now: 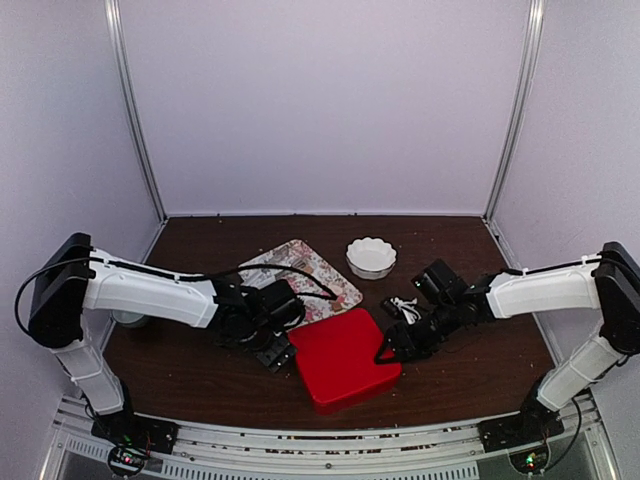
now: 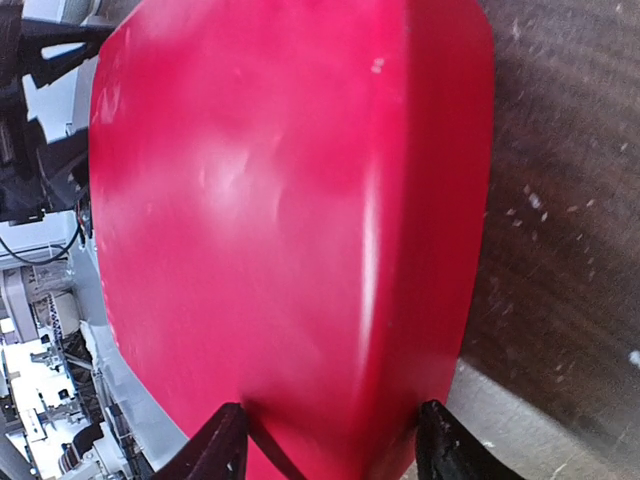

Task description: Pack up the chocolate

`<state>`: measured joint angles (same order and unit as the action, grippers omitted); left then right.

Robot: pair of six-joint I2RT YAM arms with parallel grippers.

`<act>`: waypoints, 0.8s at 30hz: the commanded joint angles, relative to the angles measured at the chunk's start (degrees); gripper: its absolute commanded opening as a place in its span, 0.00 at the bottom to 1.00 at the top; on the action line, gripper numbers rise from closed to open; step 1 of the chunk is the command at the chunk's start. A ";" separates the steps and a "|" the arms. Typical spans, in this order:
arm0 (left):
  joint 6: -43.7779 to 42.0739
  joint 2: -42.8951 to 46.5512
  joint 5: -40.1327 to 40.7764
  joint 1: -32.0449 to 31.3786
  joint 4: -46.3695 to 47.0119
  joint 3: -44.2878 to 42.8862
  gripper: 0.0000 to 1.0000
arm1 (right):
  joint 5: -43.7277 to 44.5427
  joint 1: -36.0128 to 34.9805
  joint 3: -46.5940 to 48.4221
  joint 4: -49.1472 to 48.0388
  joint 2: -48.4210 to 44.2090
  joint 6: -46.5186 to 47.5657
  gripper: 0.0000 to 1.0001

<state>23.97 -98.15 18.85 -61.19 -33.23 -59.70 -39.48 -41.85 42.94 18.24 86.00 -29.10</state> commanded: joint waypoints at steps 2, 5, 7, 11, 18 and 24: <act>-2.92 -1.37 -3.87 2.05 6.96 -3.61 0.85 | -2.62 -3.06 -3.91 -7.83 -3.00 -7.21 0.61; -4.69 -3.35 -5.03 2.54 7.13 -6.18 0.85 | -2.28 -4.63 -5.62 -11.10 -3.78 -10.35 0.63; -5.49 -4.75 -5.58 2.94 6.90 -8.09 0.85 | -1.90 -6.03 -6.02 -12.50 -3.77 -11.72 0.65; -6.29 -5.47 -5.07 3.89 5.86 -10.53 0.84 | -2.49 -8.18 -7.02 -15.53 -3.79 -14.89 0.70; -5.42 8.00 -4.95 4.33 4.56 -4.02 0.84 | -2.25 -0.92 -6.04 -0.93 -10.40 -4.43 0.80; -3.86 22.56 -6.89 0.21 5.10 8.32 0.85 | 1.02 6.82 2.62 11.39 -8.95 6.08 0.83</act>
<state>18.94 -81.84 14.20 -57.74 -29.71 -57.23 -41.34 -38.09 39.18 20.38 75.48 -31.94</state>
